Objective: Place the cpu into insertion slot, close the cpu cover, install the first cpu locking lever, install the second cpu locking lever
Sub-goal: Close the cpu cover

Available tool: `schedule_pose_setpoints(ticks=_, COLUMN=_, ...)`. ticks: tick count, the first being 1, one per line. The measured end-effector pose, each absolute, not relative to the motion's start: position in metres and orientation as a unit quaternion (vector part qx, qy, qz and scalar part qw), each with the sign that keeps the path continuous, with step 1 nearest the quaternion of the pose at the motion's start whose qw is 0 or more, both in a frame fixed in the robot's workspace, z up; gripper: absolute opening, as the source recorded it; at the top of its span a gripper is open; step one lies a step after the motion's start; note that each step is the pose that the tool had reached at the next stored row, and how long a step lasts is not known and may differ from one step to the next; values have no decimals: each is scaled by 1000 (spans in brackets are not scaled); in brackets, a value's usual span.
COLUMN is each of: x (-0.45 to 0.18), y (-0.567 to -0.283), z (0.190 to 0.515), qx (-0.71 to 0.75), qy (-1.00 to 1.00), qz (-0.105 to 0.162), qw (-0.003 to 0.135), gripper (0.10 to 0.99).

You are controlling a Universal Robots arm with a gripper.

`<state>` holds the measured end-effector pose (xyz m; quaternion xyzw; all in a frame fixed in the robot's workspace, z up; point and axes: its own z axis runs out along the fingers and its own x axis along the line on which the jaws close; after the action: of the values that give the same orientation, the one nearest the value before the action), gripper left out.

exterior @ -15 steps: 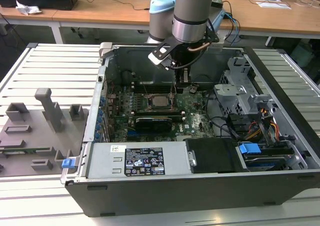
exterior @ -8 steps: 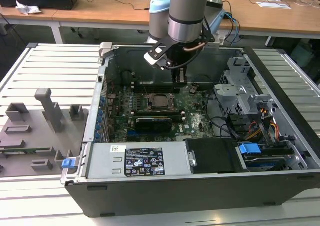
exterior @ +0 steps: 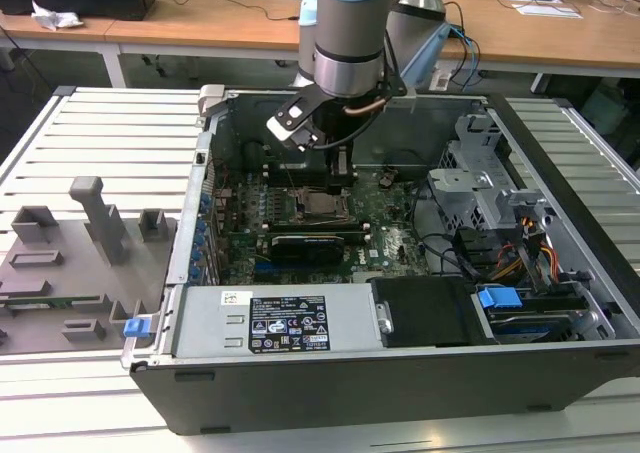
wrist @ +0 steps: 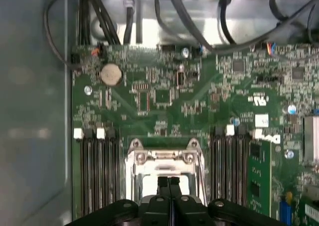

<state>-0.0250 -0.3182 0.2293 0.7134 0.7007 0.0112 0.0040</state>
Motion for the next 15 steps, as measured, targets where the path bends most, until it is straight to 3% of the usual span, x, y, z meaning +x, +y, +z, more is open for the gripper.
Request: schedule_pose_setpoints(ticks=15, x=-53, y=-317, z=208, qx=710, qy=704, qz=11, qw=4, gripper=106)
